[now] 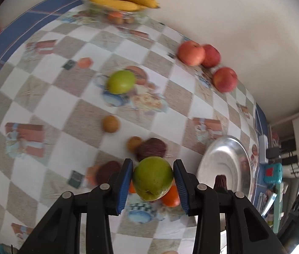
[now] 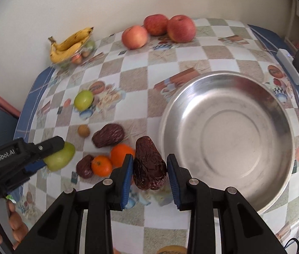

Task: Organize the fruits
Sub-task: 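Carry the date and pear into the steel bowl and open both grippers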

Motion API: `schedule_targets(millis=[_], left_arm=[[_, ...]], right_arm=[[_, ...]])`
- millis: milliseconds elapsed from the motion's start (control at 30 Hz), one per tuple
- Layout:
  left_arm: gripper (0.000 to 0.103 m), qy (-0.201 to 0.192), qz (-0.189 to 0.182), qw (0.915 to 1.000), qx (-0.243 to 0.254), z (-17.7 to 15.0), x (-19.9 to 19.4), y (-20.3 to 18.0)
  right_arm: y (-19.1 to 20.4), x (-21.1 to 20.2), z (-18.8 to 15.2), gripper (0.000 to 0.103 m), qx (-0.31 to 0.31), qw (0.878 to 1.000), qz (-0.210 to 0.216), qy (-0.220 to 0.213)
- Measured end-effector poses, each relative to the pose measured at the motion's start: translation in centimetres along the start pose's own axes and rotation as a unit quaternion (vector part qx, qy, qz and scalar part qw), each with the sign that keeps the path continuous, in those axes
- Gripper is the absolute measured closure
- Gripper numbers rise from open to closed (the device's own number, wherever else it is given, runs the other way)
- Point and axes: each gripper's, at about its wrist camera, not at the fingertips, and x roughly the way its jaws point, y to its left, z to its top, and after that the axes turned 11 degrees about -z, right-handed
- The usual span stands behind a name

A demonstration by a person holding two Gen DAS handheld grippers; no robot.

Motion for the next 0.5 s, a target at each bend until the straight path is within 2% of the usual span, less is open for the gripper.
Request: schedule_targets(millis=[100,267,400,500], left_arm=[[0.061,0.016,-0.012,0.9992,0.034,-0.7,1.8,-3.0],[0.061,0.059,-0.035,0.9933,0.094,-2.8,5.3,-7.2],[0.061,0.092,-0.054,0.9854,0.133,-4.4,7.1,-9.3],[0.059,0.107,-0.076,0.9814,0.14,-5.1,7.6,-9.7]], right_arm=[[-2.4,0.2,0.8,0.069,0.023,0.999,-0.029,-0.01],[-7.9,1.3,1.5,0.069,0.08,0.99,-0.114,-0.002],[-11.1,1.9,1.4,0.069,0.116,0.985,-0.124,0.007],[-12.1,1.9,1.1,0.068,0.128,0.983,-0.131,0.01]])
